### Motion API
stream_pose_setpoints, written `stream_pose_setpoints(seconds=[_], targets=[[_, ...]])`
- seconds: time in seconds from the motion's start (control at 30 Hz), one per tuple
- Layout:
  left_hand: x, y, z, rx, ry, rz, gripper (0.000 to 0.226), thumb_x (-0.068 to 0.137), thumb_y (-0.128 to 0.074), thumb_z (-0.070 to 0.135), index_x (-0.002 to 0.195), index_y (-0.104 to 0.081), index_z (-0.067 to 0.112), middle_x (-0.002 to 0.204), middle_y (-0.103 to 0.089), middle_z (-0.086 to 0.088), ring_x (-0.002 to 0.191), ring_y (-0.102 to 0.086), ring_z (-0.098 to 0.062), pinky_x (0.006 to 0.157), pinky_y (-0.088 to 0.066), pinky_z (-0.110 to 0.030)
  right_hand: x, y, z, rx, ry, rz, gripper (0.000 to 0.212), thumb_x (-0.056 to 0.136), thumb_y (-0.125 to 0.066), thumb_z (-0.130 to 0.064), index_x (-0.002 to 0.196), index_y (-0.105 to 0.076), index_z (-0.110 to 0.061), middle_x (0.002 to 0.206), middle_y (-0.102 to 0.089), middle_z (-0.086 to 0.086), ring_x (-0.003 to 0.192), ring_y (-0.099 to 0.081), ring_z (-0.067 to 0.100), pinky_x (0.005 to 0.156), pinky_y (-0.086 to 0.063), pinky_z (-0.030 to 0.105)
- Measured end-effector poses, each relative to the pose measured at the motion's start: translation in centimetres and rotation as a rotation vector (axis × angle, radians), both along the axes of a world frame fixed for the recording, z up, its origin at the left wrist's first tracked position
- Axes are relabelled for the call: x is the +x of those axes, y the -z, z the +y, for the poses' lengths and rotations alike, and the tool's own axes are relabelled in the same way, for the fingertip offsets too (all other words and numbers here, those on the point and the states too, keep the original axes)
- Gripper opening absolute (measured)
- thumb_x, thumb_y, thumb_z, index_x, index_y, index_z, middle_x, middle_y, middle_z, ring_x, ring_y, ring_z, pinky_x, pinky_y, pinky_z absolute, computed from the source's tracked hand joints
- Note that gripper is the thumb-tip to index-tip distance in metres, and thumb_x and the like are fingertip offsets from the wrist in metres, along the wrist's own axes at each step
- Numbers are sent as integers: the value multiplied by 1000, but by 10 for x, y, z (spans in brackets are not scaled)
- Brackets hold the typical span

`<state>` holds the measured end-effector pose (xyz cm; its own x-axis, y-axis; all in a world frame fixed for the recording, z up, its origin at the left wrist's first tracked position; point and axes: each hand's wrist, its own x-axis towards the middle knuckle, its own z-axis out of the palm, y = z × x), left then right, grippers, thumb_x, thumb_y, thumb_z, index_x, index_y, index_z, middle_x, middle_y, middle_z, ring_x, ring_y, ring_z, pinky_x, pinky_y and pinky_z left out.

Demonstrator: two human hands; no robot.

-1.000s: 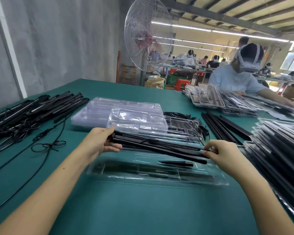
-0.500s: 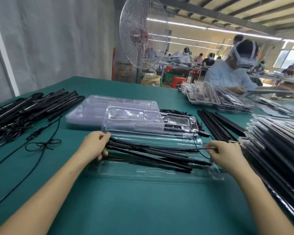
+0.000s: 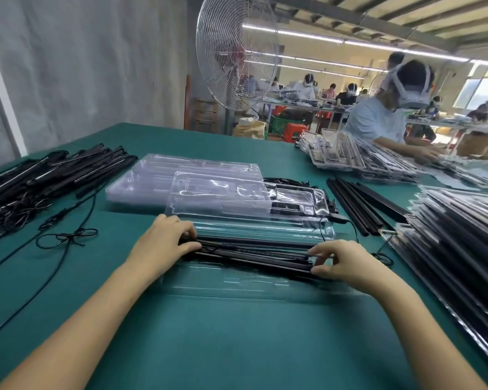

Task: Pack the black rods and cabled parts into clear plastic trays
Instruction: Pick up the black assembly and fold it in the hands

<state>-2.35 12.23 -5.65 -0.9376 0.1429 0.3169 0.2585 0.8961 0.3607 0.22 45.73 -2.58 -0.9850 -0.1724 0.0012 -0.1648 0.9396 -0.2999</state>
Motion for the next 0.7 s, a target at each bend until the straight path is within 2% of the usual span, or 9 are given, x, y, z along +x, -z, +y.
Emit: stream_pose_setpoints(seconds=[0.07,0.17,0.27,0.33,0.4,0.53,0.63,0.7], targets=[[0,1,-2,74,69,-3,14,84,-68,34,90,-56,27,91,-53,10,87,-46,-10,82,-46,-32,0,1,4,-37,12,-16,29,83,-70,-26,109,-63,-36,85,-57,-22,67,-46,-4,78,-38,24],[-2,2,-2,47,136,-24,15,85,-68,28,80,-54,29,85,-51,11,86,-47,-10,79,-44,-29,-1,2,5,-42,29,-18,26,84,-67,-20,107,-63,-33,84,-56,-19,70,-50,1,74,-40,24],[-4,2,-5,76,161,-52,18,85,-69,27,76,-55,34,86,-53,10,83,-48,-5,74,-39,-21,-2,3,1,5,30,-37,22,89,-63,-19,108,-60,-30,91,-55,-14,84,-55,11,81,-46,27],[-4,1,-8,88,162,-72,20,85,-69,28,75,-55,38,88,-55,10,82,-48,2,70,-35,-17,-2,5,-1,51,26,-17,21,91,-58,-14,108,-59,-27,95,-53,-11,96,-55,14,92,-44,32],[-5,1,-8,93,160,-73,22,85,-68,27,73,-54,40,89,-56,10,82,-47,5,67,-33,-14,-3,6,-1,92,11,43,27,91,-53,-4,106,-58,-25,95,-49,-10,98,-53,14,97,-40,34],[-4,1,-8,127,145,-79,21,83,-70,27,74,-55,40,89,-56,11,80,-47,5,66,-33,-10,-8,10,-2,133,5,157,37,84,-46,8,100,-52,-25,99,-48,-8,97,-49,13,89,-36,30],[-6,1,-8,126,135,-78,15,83,-70,28,80,-59,37,89,-56,12,80,-47,3,66,-33,-11,-12,20,-3,164,19,242,34,83,-48,7,103,-53,-20,103,-51,-5,102,-48,16,82,-32,30],[-7,2,-7,120,135,-75,12,83,-70,27,83,-60,35,90,-56,12,82,-46,0,68,-32,-16,-15,25,-4,124,19,233,31,83,-51,6,100,-54,-18,102,-53,-6,100,-49,17,81,-33,30]])
